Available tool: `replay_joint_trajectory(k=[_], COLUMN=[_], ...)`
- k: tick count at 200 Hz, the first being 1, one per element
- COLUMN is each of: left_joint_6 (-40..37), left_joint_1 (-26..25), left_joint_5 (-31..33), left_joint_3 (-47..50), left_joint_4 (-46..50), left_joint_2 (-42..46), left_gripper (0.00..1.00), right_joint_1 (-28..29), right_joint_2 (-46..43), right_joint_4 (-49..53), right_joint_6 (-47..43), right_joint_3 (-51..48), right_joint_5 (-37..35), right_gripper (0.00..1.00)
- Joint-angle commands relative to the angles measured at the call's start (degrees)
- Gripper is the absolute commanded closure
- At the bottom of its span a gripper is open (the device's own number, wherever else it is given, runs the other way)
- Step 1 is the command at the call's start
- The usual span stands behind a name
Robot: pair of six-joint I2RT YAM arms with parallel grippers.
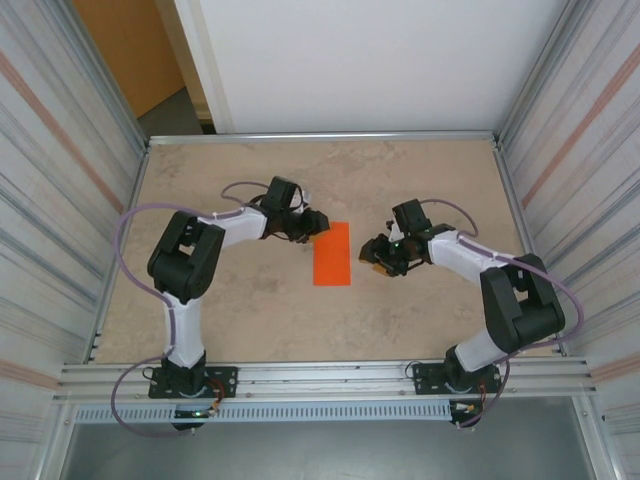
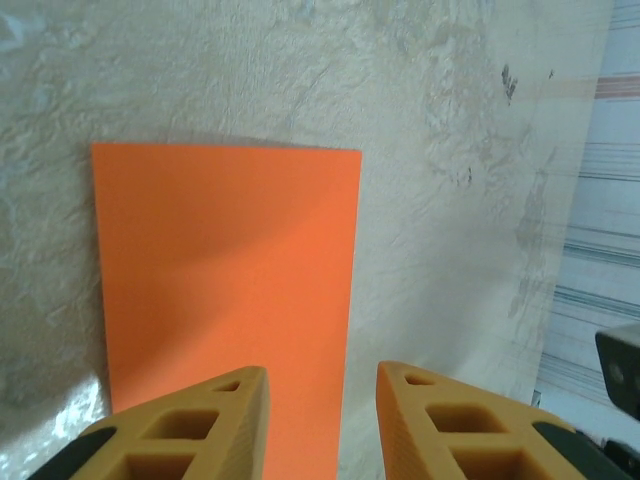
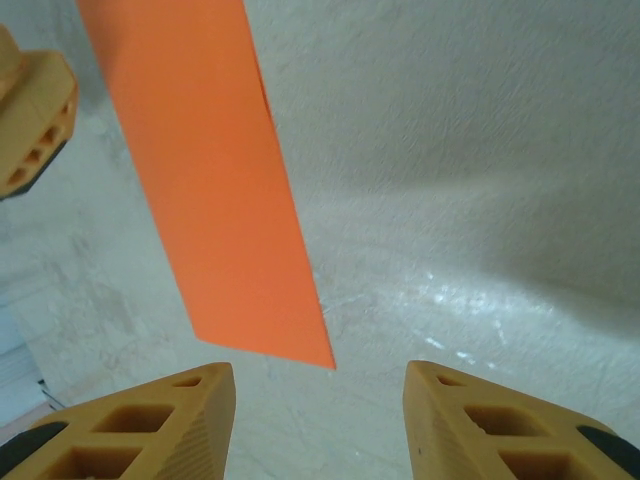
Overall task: Fold a paper plane with a square sheet of paper (pick it up from the middle)
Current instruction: First fold the square sheet of paper in half at the center of the table, then fold the triangle a second time at the center of the table.
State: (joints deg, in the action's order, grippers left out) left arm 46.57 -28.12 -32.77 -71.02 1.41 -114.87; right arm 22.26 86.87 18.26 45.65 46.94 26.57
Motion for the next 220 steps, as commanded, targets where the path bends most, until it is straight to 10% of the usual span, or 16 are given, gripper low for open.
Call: replay_joint_trajectory(k=[1, 220], left_joint_6=[-0.9, 6.3], left_joint_1=[0.0, 1.2], left_joint_5=[1.5, 5.0], left_joint_3=[-1.8, -3.8], left_joint_4=[2.8, 10.7], left_joint_2=[-1.7, -8.1], left_gripper=[0.67, 0.71], right_joint_1=[1.4, 6.6], right_joint_2=[-1.6, 11.1], right_joint_4=[-2.9, -3.5], right_joint_6=[4.1, 3.5], right_joint_3=[-1.4, 3.7], right_joint_5=[-0.2, 4.2], right_gripper=[0.53, 0.62])
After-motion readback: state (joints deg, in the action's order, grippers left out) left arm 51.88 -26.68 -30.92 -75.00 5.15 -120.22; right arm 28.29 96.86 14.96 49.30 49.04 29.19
